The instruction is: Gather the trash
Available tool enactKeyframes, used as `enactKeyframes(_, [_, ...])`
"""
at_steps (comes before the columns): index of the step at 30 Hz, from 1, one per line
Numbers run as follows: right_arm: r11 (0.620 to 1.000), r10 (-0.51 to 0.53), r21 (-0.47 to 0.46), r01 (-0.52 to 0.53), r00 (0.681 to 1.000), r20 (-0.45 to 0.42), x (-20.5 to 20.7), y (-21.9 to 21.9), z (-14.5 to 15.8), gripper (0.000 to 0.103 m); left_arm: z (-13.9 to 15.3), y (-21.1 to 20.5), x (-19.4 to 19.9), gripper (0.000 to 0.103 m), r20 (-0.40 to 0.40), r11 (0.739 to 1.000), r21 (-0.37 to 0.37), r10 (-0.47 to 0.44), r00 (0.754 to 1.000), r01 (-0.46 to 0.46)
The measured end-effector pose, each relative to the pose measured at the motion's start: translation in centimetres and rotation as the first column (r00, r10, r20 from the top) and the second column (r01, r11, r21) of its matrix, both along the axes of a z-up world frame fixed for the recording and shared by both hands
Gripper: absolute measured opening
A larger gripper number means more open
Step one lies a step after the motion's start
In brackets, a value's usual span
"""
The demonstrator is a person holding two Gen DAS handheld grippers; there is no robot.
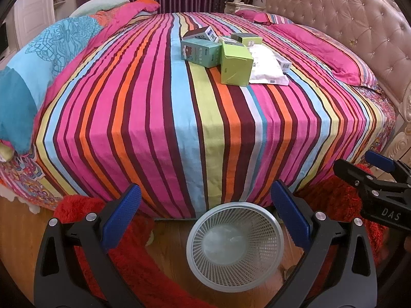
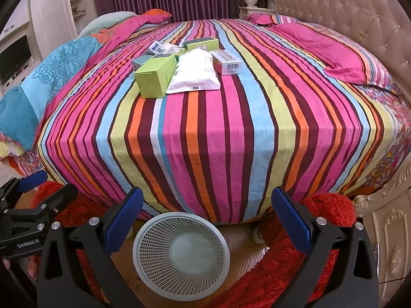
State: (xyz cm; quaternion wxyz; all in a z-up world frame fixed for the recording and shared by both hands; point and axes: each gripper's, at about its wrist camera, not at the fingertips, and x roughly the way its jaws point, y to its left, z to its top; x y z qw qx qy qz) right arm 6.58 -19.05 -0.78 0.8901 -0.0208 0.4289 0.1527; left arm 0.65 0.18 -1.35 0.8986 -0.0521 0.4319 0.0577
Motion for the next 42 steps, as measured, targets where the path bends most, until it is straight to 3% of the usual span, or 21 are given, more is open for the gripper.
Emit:
enactKeyframes(14, [1.000, 0.018, -0.001, -0.018, 0.999, -0.039, 2.2, 0.3, -0.9, 0.095, -0.2, 0.1, 2.5, 0.098, -0.031, 1.000, -0.004, -0.015, 0.999, 0.015])
enactKeyframes(23, [0.999, 0.022, 0.026, -0.022, 1.000, 0.009, 5.1, 0.0, 0.0, 0.095, 0.1, 0.1, 6.4, 0.098, -0.012, 0.999, -0.031, -0.024, 1.000, 0.023])
enactKeyframes(35, [0.997, -0.016, 0.080, 0.008, 0.994, 0.105, 14.4, -1.3, 2.9, 0.095, 1.4, -0.8, 14.6, 0.097, 0.050, 0.999, -0.049, -0.003, 0.999, 0.006])
enactKeyframes(42, [0.998, -0.007, 0.055, 0.001, 0.994, 0.113, 20.0, -0.3, 2.3, 0.094, 1.4, -0.2, 18.8, 0.098, 0.056, 0.998, -0.052, 0.030, 0.998, -0.027])
